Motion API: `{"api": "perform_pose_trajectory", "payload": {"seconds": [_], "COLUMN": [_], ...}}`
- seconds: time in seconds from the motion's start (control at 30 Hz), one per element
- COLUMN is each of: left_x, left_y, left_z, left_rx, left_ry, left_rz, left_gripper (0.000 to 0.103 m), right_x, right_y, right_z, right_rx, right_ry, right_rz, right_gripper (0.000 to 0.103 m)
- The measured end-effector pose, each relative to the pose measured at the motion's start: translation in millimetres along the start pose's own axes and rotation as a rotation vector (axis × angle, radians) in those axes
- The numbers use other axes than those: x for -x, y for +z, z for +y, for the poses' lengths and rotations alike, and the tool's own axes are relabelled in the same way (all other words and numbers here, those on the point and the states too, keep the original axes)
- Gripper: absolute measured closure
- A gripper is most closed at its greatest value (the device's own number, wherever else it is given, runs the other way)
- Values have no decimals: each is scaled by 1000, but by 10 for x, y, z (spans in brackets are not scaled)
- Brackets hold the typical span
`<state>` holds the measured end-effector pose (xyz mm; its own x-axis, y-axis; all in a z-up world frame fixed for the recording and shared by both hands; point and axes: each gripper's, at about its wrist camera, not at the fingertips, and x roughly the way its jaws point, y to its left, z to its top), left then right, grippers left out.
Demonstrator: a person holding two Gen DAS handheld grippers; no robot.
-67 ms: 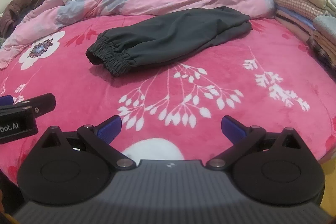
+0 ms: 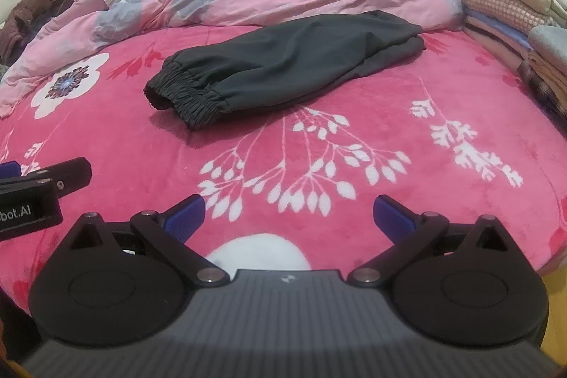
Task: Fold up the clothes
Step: 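Move both grippers toward the dark grey trousers on the bed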
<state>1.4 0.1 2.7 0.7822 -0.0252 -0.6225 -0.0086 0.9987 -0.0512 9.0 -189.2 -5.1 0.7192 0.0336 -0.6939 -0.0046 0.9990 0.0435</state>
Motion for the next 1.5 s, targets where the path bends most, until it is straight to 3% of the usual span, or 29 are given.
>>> {"api": "perform_pose_trajectory", "payload": {"seconds": [0.2, 0.57, 1.5], "left_x": [17, 34, 2], "left_y": [86, 51, 10], "left_z": [-4, -179, -79], "left_rx": [17, -29, 3], "left_ry": [-17, 45, 85], "left_rz": [4, -24, 12], "left_gripper": [0, 0, 0], "right_x": [-7, -85, -76], "right_y": [2, 9, 30], "right_z": [-52, -94, -14], "right_rx": [-12, -40, -39], "right_ry": [-7, -18, -6], "right_rz": [1, 9, 21], "right_gripper": [1, 1, 1]}}
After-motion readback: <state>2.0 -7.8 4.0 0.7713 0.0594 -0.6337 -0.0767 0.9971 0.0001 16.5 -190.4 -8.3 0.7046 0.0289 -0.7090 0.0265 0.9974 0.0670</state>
